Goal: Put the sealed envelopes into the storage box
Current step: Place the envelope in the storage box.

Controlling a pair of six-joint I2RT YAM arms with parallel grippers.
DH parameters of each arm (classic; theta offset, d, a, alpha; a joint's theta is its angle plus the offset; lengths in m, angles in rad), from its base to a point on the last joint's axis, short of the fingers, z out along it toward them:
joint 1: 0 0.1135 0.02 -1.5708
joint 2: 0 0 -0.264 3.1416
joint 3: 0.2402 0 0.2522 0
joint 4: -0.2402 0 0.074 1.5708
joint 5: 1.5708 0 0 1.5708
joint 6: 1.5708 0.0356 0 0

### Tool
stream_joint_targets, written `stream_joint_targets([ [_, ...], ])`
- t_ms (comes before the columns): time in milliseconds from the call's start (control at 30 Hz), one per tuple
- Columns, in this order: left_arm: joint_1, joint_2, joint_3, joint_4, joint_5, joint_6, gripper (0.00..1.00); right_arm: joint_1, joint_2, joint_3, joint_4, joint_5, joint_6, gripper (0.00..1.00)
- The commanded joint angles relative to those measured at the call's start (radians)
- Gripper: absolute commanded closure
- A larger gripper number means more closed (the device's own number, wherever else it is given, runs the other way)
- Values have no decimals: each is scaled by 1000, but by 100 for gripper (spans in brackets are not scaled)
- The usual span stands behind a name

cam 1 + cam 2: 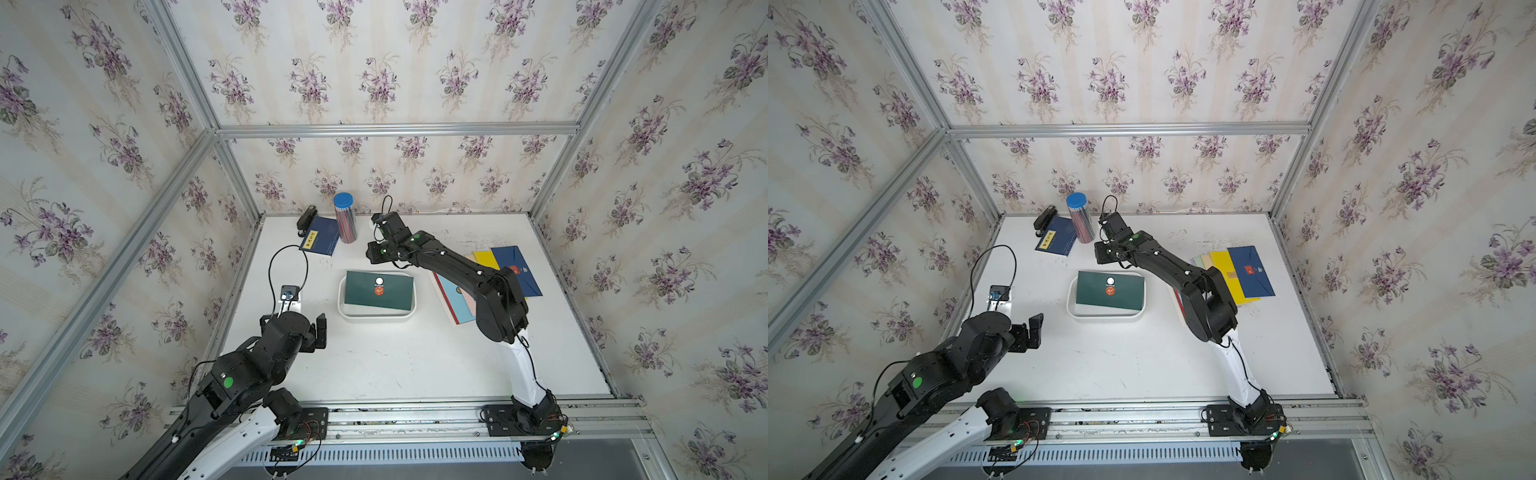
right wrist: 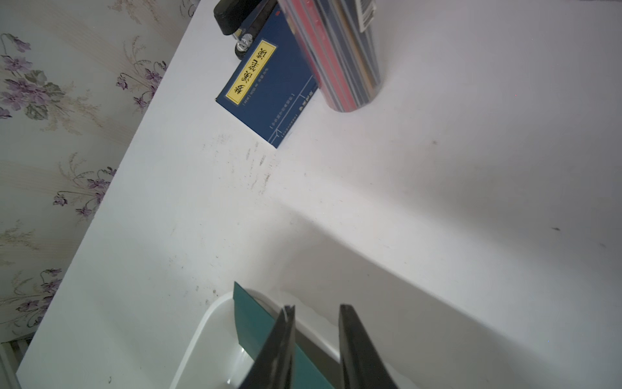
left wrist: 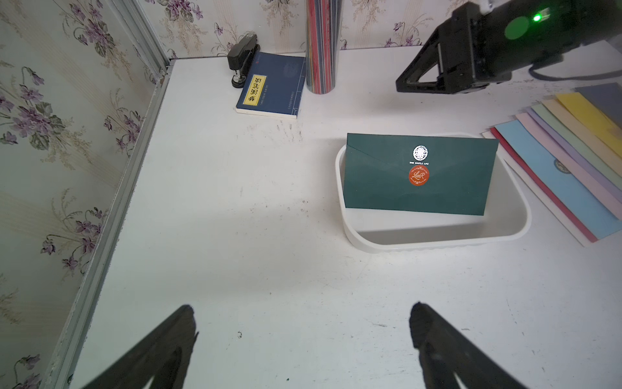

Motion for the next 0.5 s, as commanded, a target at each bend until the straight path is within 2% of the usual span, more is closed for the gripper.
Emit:
stream_joint_targets([
  [0,0,0,-1,25,-4,5,0,23,87,136,-81,-11,33,73],
  [167,1,6,2,23,-7,7,0,38,217,339,-184,-16,37,75],
  [467,0,10,1,25,-6,7,0,60,279,371,-223,-23,10,82],
])
